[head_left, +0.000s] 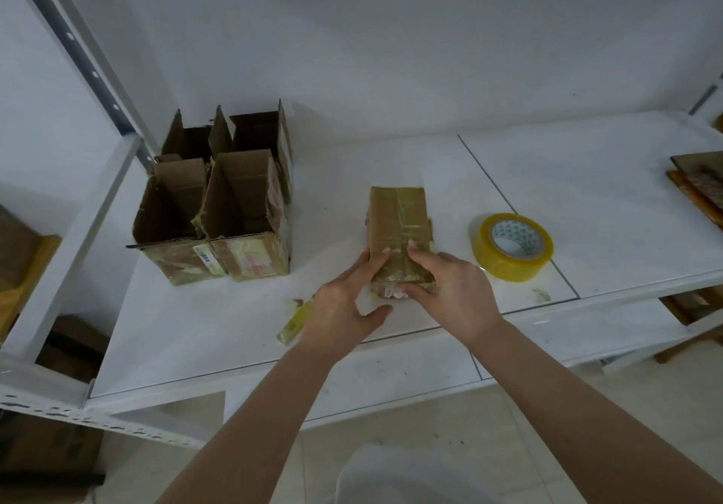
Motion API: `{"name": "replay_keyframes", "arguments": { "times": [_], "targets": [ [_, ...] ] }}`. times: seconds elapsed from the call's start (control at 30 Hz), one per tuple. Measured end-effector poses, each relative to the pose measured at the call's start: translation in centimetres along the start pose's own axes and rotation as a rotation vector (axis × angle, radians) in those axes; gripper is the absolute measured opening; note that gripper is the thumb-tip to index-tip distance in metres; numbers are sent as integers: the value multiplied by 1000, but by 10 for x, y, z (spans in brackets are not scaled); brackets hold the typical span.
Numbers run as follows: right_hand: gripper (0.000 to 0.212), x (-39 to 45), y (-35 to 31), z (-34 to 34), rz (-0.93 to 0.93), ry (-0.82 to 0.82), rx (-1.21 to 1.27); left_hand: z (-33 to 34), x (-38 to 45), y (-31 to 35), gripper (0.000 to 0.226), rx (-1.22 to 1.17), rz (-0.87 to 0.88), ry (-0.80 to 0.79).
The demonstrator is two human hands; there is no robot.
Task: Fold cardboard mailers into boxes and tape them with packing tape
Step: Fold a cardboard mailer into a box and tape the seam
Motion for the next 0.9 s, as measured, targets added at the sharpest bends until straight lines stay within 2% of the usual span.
{"name": "replay_keyframes", "arguments": {
  "times": [0.1,0.23,0.5,0.57,0.67,0.73,0.9],
  "targets": [
    [65,0,0,2,-16,22,-11,-13,-3,-8,70,-177,8,-93],
    [64,1,1,3,-32,35,-8,-22,8,-17,60,-210,1,-98],
    [63,1,2,4,-32,47,12,-7,10,-18,57,-215,-5,86],
    [63,0,2,4,-24,43,11,-2,11,-15,51,-142,-6,127],
    [63,1,2,3,-24,37,16,5,10,-10,40,146,145,205],
    [63,0,2,3,-29,43,33,9,8,-9,41,291,211,216],
    [63,1,4,2,-38,46,44,8,12,-11,45,352,209,215]
  ]
}}
Point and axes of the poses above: each hand's wrist, its own x-axis towards the middle knuckle, its own z-axis out of the palm, y = z × x, the point moved 1 cm from there along x, towards the middle knuckle, and after that the axes turned 5 degrees about z, right-handed, at the moved point
